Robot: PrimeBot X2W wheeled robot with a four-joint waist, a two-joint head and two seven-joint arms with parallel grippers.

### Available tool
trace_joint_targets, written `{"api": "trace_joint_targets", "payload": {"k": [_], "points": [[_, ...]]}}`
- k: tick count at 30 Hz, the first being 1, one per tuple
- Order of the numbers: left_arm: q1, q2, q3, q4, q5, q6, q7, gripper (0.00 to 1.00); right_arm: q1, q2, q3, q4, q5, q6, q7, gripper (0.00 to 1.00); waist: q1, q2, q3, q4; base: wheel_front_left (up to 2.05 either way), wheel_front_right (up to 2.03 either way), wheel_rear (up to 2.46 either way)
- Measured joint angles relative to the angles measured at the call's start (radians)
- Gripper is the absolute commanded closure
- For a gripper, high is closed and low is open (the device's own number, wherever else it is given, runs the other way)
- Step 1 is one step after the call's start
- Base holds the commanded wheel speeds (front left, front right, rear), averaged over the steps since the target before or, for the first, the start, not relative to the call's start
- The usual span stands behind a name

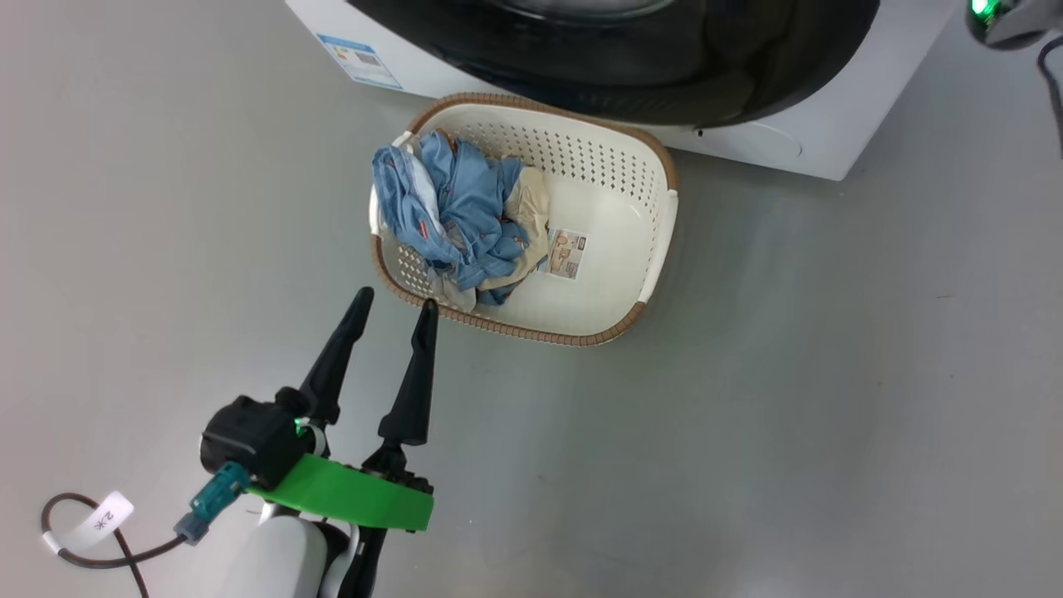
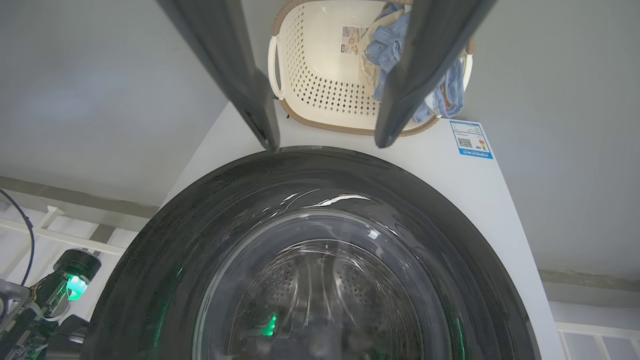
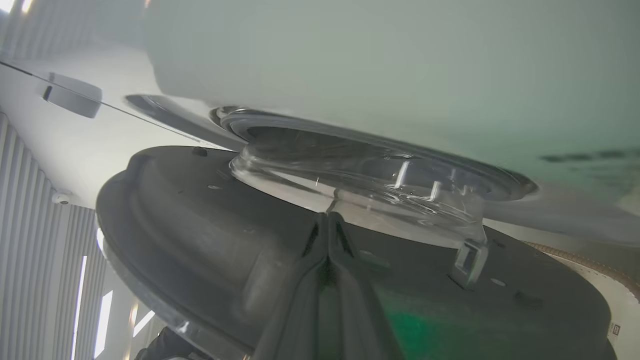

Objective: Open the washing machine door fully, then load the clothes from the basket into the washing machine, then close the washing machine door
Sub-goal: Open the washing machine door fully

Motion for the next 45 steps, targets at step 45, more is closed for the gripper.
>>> {"api": "trace_joint_targets", "payload": {"k": [45], "points": [[0.138, 0.001, 0.055, 0.024, 0.048, 0.000, 0.000, 0.00, 0.497, 0.217, 0.132, -0.302, -0.019, 0.000, 0.135, 1.00, 0.0000, 0.0000, -0.218, 0.040, 0.00, 0.00, 0.00]]}}
